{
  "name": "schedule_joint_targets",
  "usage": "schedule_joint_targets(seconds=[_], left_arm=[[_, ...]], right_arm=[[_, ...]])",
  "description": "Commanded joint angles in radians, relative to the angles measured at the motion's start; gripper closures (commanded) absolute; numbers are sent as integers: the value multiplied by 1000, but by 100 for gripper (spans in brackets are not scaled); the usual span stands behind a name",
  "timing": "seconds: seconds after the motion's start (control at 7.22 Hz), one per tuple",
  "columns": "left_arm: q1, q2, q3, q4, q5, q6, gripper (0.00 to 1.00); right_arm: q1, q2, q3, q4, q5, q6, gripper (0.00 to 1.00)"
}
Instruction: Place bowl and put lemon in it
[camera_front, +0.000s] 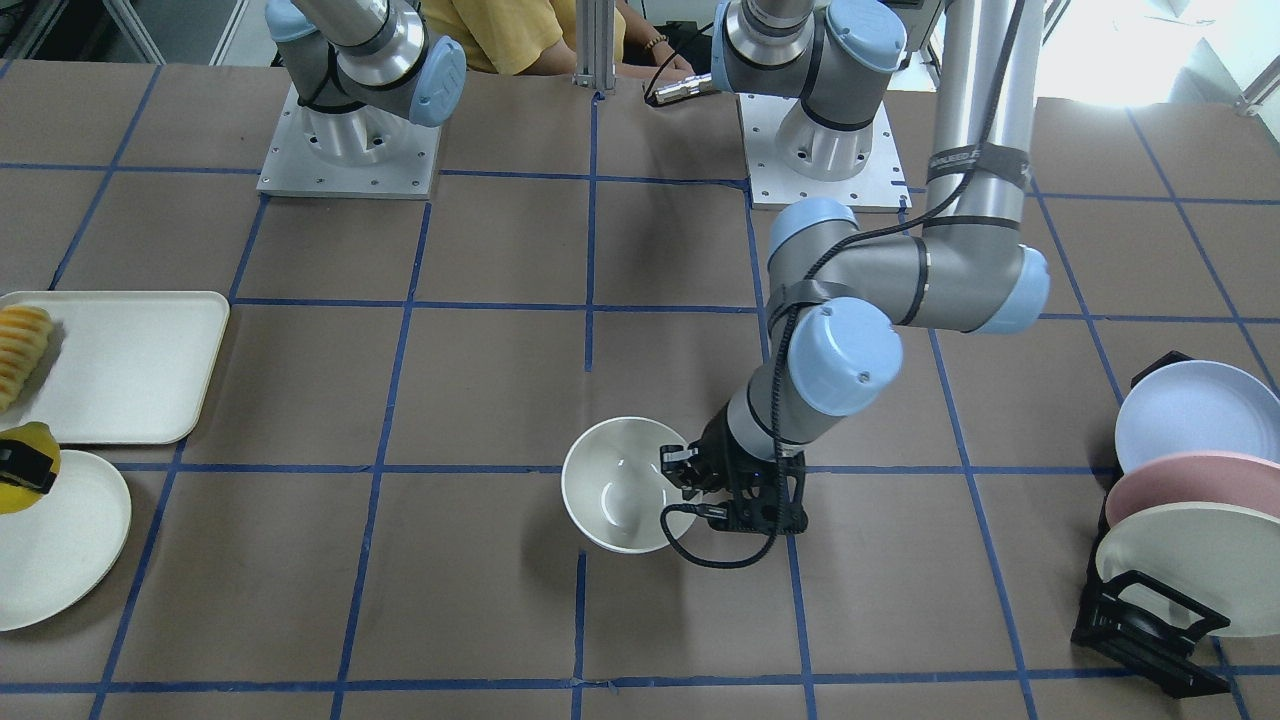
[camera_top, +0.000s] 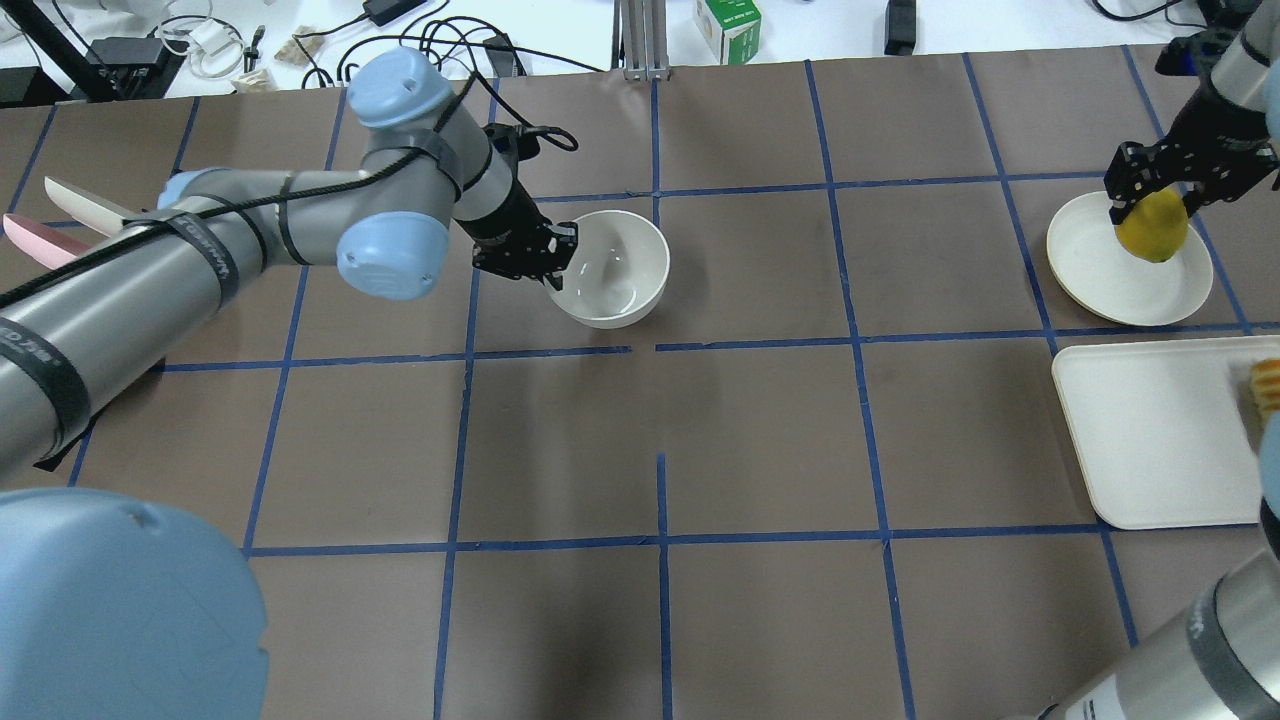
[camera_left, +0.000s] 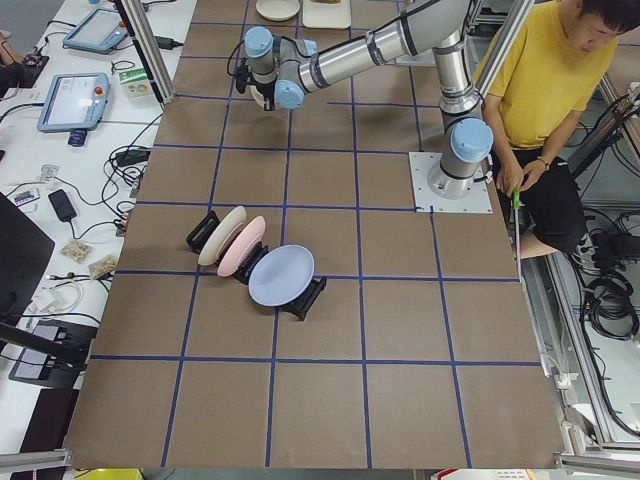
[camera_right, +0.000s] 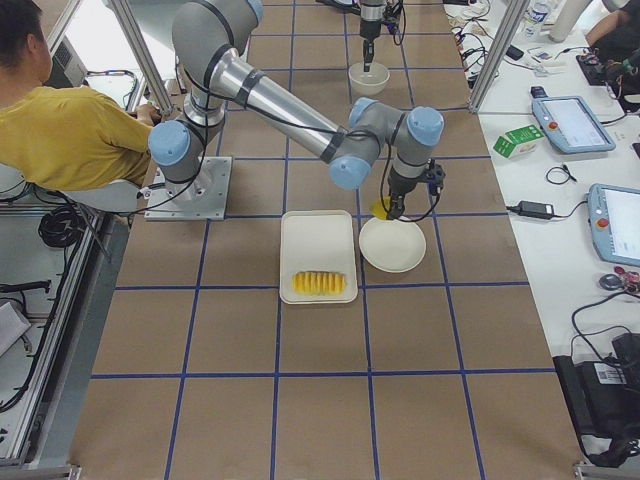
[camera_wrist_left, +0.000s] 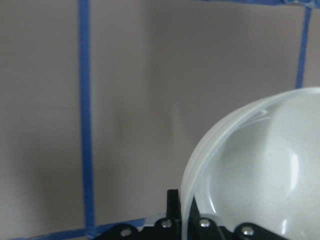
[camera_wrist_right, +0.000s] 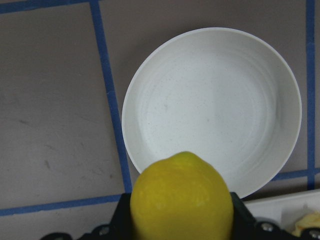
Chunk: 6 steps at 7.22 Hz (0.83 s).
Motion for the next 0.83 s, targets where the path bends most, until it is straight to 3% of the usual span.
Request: schedule_joint_targets(seconds=[0.0,0.14,0.42,0.69], left_arm=[[-87,8,-89,125,41,-83,100],[-109,-9,-89,127,80,-86,100],[-120,-10,-91,127,154,-85,23],[-108,77,-54,49,147,-71,2]], right_arm=[[20,-72,7,44,4,24,100],[49,-100,-1,92,50,71,100],[139,-125,10,97,59,195,100],[229,-128,11,98,117,300,100]])
